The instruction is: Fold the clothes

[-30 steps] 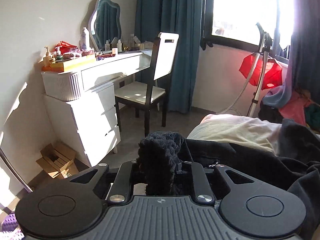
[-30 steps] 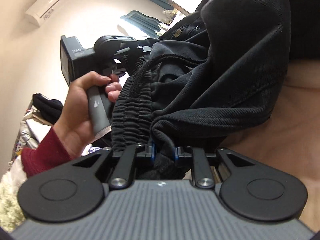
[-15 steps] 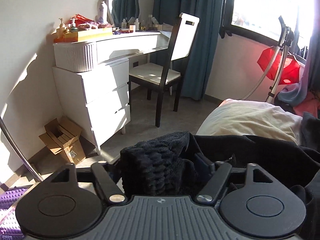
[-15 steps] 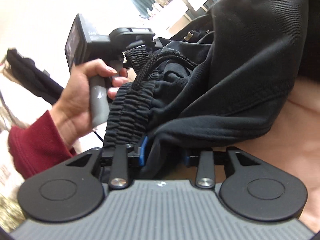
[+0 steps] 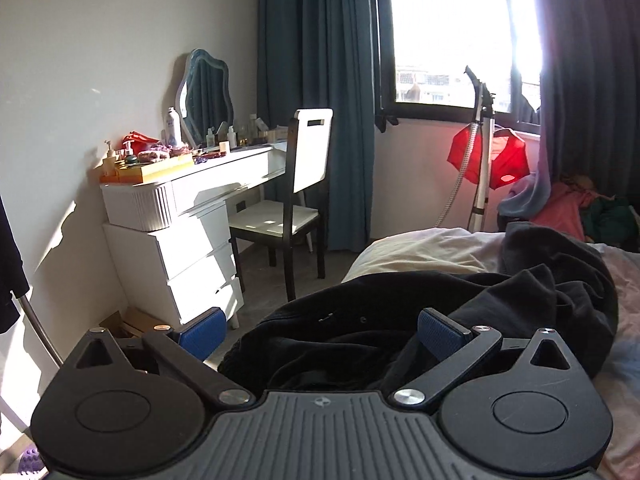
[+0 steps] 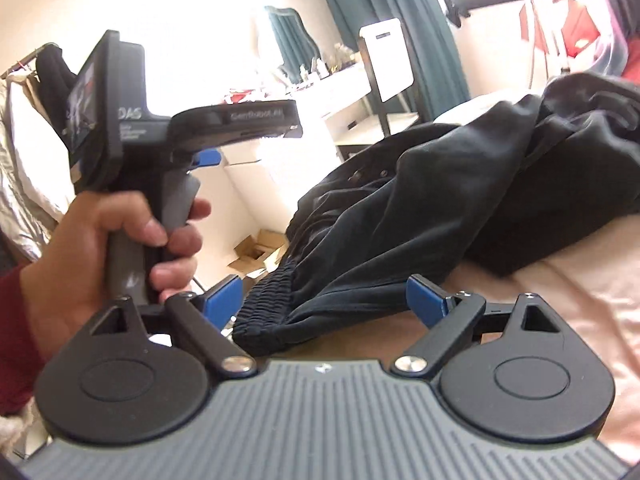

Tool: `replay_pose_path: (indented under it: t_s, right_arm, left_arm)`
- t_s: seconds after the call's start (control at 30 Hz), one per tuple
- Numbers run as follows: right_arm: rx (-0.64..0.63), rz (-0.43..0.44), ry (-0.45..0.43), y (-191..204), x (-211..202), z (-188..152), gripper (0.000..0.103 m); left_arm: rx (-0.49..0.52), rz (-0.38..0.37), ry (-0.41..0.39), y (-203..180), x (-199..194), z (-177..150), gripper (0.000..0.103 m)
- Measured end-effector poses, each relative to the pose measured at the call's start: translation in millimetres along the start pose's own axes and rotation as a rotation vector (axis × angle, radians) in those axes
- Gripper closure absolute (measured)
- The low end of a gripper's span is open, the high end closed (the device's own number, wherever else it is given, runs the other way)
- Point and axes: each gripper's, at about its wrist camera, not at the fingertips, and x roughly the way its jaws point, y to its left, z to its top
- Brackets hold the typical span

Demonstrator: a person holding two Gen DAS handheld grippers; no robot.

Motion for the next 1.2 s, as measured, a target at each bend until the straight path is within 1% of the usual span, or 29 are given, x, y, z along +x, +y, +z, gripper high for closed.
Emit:
replay_pose_path:
  t_s: [0.1,0.2,0.27,0.4,0.5,0.57,0.63,0.73,0.93,1.2]
  right_arm:
    - [-0.053,-0.058,-0.055,-19,-38,9,0.012]
    - [-0.083,-0.146,-0.104,-48,-71,8,0.012]
    - [-0.103,-0.208,-0.136,-68,-92,3,0.012]
    - [-0.117,-0.303,-0.2,-102,-108,-13,0.013]
    - [-0.085,-0.323,-0.254,-127,-109,-26,0.013]
    - [-0.06,-0.329,-0.25,-135,-105,-30,0.013]
    - [-0.063,-0.334,-0.246,-136,-104,-32,0.013]
    - [-0.059,-0.331,-0.244,-138,-101,-33,0.013]
    - [-0.037,-0.349,-0.232,-141,-103,-38,0.013]
    - [-0.016,-0.354,-0.255,-144,-110,-36,0.013]
  left_arm:
    - [-0.031,-0.069,-0.015,-36,-35,-13,0.0]
    - [-0.051,-0.121,-0.031,-68,-62,-30,0.0]
    - [-0.042,-0.14,-0.046,-90,-74,-43,0.0]
    - [-0.05,-0.178,-0.051,-118,-84,-65,0.0]
    - [-0.042,-0.197,-0.07,-128,-89,-78,0.0]
    - [-0.006,-0.196,-0.083,-128,-88,-84,0.0]
    - [0.02,-0.197,-0.081,-130,-85,-92,0.0]
    - [0.049,-0.184,-0.044,-132,-76,-101,0.0]
    - [0.067,-0.178,-0.011,-136,-61,-104,0.0]
    - [0.085,-0.18,0.059,-147,-42,-112,0.0]
